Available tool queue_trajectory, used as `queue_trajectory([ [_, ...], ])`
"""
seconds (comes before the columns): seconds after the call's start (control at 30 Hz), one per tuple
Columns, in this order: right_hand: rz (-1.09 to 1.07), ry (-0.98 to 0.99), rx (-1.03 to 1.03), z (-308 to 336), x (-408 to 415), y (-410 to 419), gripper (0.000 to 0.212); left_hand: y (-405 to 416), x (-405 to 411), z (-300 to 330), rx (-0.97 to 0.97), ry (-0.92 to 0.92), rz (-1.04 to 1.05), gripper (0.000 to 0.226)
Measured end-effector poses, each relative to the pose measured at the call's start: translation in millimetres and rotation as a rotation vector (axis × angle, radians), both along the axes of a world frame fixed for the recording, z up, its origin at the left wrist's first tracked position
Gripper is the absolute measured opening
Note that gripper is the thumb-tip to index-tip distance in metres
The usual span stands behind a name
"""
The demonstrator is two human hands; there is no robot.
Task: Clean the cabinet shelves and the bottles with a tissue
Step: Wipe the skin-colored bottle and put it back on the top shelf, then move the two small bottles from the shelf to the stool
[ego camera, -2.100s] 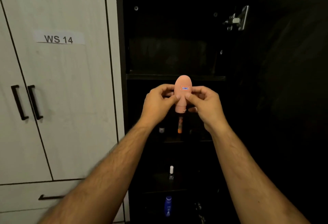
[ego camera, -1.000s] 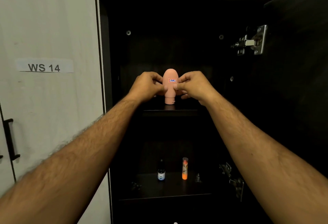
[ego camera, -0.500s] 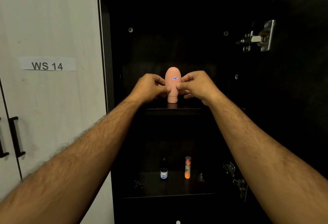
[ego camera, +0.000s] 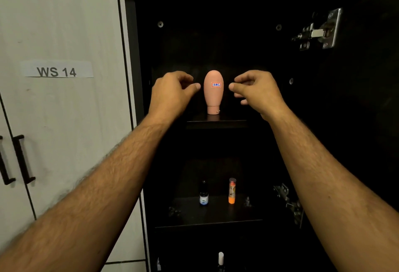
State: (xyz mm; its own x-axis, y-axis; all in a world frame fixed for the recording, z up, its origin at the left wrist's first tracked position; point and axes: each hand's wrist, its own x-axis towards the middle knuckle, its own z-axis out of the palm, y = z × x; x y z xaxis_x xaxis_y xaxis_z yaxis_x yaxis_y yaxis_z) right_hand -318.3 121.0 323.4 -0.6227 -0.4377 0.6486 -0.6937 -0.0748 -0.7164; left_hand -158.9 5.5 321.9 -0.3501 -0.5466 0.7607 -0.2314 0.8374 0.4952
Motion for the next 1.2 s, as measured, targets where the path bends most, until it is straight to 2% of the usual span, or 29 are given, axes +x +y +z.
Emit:
queue_trajectory([
  [0.17,-0.01,0.085,-0.184,-10,21,23,0.004,22,17,-16,-0.039,0.107,-0.097,0.03],
  [0.33,0.063,0.128,-0.276,-35,51,50,0.009,50,35,-52,0.039,0.205,-0.309,0.015],
  [0.53,0.192,-0.061,-0.263,-98,66,60,0.005,56,45,-120,0.213,0.145,-0.383,0.014],
  [0.7,0.152,-0.187,-0.12,-161,59,48,0.009,41,31,-178,0.352,0.05,-0.339,0.015],
  [0.87,0.048,-0.275,0.077,-221,29,30,0.002,22,9,-219,0.445,-0.069,-0.217,0.024],
  [1.03,-0.127,-0.273,0.263,-248,-2,20,0.021,7,-12,-240,0.534,-0.209,-0.101,0.044],
  [1.2,-0.136,-0.228,0.409,-253,-10,10,0.044,6,-26,-249,0.534,-0.309,-0.056,0.05],
])
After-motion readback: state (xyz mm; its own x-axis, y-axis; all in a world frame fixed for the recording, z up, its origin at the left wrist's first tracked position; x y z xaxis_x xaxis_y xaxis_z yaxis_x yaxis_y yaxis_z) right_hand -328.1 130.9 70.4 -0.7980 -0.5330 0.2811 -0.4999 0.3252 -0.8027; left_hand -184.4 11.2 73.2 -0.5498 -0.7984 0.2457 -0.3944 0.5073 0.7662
